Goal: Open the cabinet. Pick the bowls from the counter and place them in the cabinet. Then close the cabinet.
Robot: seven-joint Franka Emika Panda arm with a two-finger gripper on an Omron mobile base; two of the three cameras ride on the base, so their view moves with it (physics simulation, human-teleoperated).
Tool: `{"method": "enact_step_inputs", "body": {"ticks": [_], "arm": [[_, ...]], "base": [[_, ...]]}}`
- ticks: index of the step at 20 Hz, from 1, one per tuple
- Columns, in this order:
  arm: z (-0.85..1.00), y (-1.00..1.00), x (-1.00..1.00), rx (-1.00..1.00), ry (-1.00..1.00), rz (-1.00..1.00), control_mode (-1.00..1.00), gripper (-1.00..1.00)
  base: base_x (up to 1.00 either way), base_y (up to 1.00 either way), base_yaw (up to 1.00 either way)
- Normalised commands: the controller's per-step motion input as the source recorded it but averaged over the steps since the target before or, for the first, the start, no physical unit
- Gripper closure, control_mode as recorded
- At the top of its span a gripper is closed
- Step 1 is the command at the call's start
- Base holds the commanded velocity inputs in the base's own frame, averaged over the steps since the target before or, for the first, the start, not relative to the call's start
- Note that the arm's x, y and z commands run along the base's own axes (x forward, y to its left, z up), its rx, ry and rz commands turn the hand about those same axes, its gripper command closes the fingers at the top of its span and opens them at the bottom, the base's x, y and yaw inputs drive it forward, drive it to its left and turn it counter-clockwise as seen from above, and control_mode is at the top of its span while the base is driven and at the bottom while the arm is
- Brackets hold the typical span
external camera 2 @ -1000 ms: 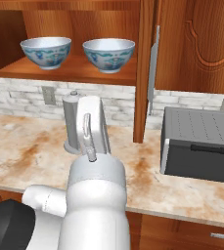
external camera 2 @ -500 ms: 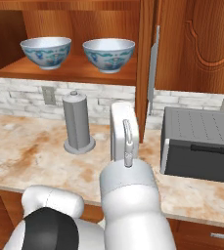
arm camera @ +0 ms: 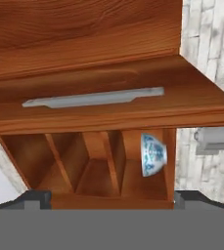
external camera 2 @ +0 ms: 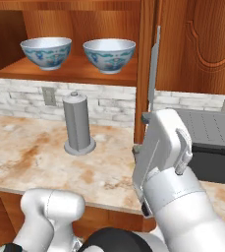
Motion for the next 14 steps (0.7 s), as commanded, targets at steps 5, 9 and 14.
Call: {"method": "enact_step_inputs", "body": {"ticks": [5, 9, 14], "arm": [[0.00, -0.33, 0.12, 0.04, -0.03, 0.15, -1.00, -1.00], [-0.05, -0.28, 0.23, 0.03, 0.00, 0.13, -1.00, -1.00], [-0.27, -0.19, 0.45, 0.00, -0.01, 0.14, -1.00, -1.00]], "base": [[0.00, 0.00, 0.00], [0.00, 0.00, 0.00], [0.00, 0.00, 0.00]]}}
